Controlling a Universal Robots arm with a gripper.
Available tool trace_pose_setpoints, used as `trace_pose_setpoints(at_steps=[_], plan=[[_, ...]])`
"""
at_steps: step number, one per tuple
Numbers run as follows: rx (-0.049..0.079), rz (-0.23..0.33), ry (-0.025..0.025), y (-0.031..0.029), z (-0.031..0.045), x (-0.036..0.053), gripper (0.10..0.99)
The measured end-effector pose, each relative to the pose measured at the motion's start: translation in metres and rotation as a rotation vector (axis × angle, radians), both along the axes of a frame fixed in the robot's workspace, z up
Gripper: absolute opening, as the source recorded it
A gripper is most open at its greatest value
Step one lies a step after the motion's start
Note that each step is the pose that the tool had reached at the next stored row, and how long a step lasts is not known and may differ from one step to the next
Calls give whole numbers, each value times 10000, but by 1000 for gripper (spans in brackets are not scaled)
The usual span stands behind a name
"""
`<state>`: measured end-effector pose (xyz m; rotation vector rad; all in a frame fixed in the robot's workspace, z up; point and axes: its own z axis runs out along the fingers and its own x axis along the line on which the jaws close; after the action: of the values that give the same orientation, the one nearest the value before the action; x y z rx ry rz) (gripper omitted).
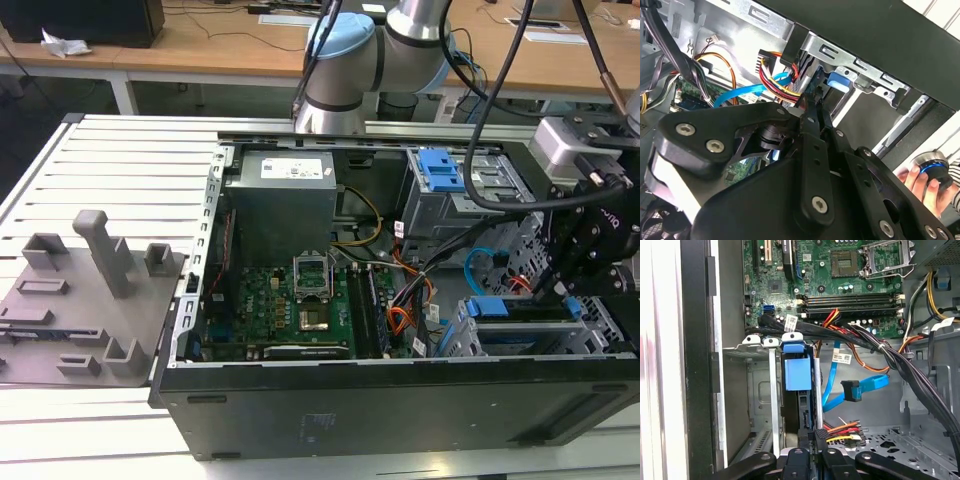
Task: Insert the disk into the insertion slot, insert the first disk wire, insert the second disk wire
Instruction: 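Insert the first disk wire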
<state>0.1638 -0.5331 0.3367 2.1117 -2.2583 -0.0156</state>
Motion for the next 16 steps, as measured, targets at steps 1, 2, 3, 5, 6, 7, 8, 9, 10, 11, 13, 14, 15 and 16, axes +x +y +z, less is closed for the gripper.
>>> trace_pose_setpoints(at_steps=[1,2,3,5,6,7,8,9,10,11,13,14,15,16], plan=[[-3,-1,0,-1,-7,0,161],[-2,-1,-1,-1,-8,1,161],[-1,0,0,0,-9,1,161],[1,0,0,0,-10,1,161],[0,0,0,0,-10,1,161],[31,1,0,1,-23,2,173],[26,1,1,0,-24,2,173],[2,0,0,1,-12,2,173],[4,0,0,0,-12,1,235],[-1,0,-1,0,-2,2,235],[2,0,-1,0,74,1,235],[4,0,0,0,123,1,235],[2,0,0,0,165,1,235],[2,0,0,0,232,1,235]])
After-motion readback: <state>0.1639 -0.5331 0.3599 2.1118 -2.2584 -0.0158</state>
